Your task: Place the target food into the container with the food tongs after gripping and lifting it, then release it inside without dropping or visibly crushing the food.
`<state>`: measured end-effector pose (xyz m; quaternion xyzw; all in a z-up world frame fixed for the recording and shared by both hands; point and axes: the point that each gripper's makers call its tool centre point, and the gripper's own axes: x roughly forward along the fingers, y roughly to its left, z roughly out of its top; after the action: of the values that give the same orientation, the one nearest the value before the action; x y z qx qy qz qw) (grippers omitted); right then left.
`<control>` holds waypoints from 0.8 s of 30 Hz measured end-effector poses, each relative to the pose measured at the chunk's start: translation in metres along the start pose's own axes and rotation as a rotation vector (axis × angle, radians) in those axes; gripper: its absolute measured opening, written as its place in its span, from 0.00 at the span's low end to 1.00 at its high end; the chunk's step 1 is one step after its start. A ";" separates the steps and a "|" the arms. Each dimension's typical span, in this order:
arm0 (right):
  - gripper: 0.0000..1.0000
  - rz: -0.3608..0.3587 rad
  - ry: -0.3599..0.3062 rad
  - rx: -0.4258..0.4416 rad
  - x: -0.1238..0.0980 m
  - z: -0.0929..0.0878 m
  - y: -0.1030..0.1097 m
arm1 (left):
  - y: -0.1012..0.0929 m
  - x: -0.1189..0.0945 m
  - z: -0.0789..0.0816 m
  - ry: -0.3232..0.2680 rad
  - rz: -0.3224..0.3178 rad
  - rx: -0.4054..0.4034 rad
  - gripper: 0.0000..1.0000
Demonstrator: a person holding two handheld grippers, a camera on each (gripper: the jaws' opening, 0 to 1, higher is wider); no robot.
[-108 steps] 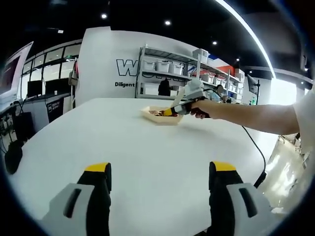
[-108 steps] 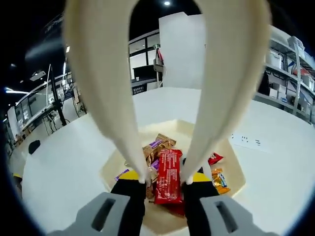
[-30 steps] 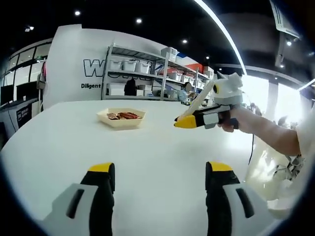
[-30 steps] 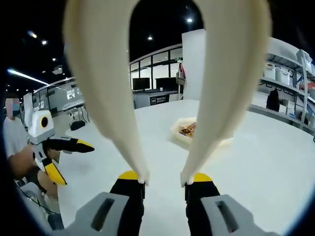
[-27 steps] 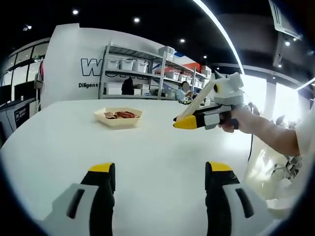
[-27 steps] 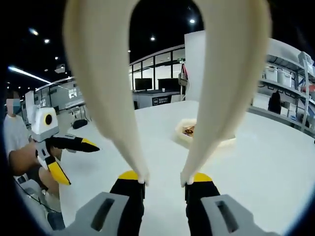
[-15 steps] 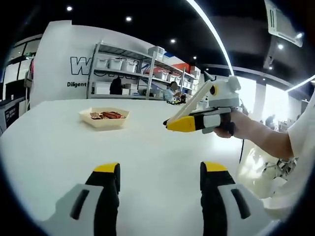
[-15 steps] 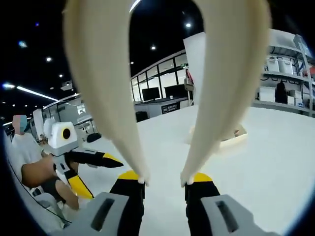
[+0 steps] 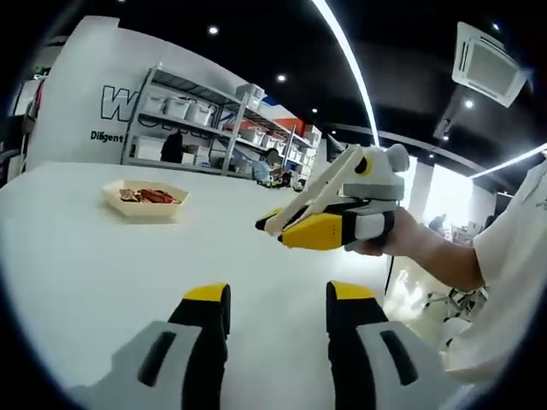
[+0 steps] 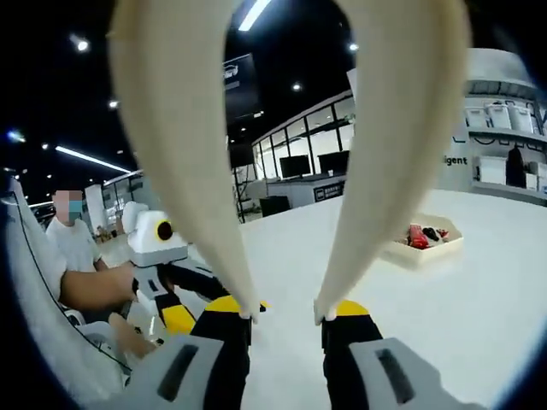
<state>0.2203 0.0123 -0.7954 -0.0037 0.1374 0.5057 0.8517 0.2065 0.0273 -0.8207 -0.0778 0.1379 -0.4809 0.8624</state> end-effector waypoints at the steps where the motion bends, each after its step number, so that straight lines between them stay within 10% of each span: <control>1: 0.27 0.006 -0.002 -0.008 0.000 0.000 0.002 | -0.001 0.000 -0.001 0.004 -0.004 0.007 0.41; 24: 0.27 0.180 -0.067 -0.181 0.003 -0.021 0.039 | -0.043 -0.014 0.024 -0.083 -0.261 -0.032 0.38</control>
<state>0.1837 0.0310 -0.8109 -0.0512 0.0626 0.5901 0.8032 0.1725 0.0171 -0.7843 -0.1287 0.0982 -0.5833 0.7960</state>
